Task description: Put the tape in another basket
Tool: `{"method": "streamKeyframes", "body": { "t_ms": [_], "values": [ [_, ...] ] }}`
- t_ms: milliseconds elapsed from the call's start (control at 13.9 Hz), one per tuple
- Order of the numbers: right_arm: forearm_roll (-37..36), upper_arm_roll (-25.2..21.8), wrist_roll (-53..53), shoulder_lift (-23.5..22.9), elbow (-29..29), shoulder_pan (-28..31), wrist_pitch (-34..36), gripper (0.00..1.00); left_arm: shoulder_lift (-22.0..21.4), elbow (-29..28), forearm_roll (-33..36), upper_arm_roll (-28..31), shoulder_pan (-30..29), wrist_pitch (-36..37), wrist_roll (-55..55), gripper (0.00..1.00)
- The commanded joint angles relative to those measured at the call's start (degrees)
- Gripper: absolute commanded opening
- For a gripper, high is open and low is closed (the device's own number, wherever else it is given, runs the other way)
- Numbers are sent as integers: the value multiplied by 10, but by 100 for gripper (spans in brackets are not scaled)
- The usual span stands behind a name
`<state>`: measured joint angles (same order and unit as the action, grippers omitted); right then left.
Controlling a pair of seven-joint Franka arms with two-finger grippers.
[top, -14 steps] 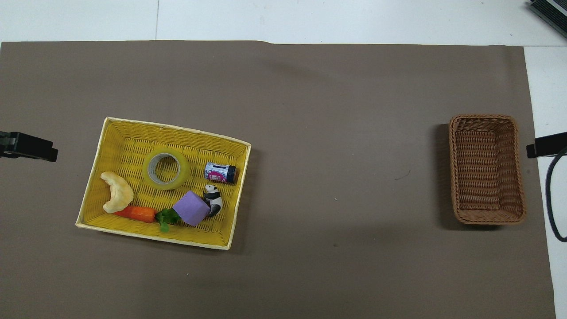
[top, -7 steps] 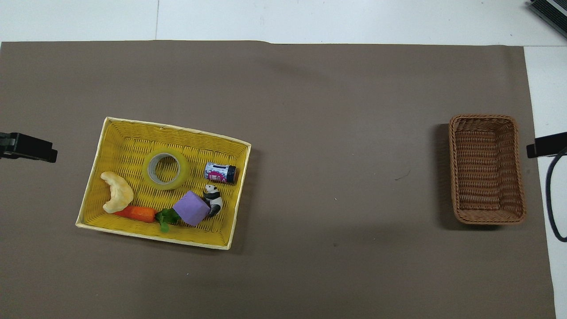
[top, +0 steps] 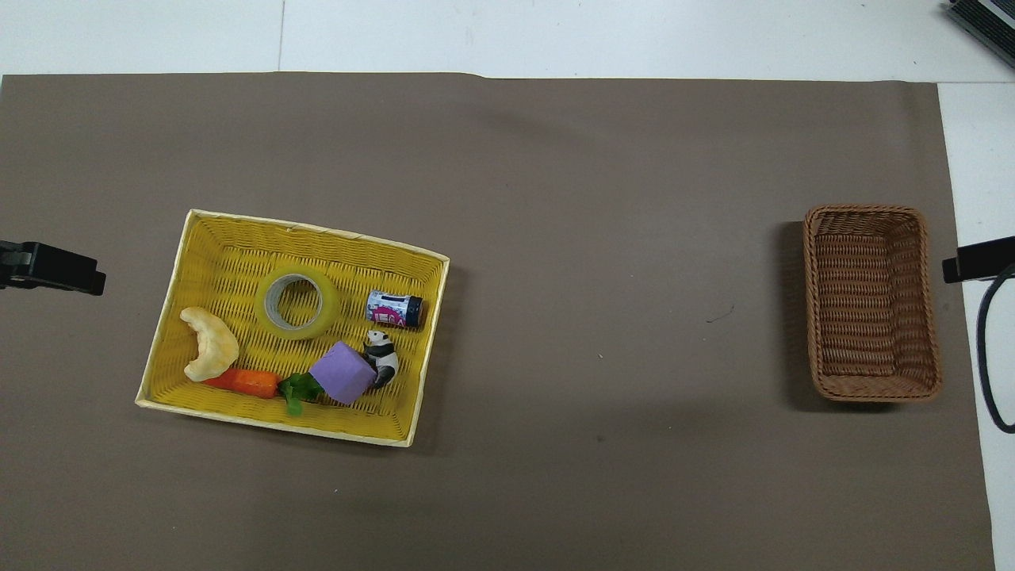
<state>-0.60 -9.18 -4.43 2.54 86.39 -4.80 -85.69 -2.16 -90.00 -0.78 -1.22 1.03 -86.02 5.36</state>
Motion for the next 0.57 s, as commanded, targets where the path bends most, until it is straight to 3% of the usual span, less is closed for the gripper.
{"method": "streamKeyframes", "body": {
  "t_ms": [0, 502],
  "values": [
    [9, 0, -11, 0, -1, 4, -1, 100, -19, -32, -6, 1, 5, -39, -4, 100],
    [9, 0, -11, 0, -1, 4, -1, 100, -21, -36, -6, 0, 29, -42, -48, 100]
  ]
}}
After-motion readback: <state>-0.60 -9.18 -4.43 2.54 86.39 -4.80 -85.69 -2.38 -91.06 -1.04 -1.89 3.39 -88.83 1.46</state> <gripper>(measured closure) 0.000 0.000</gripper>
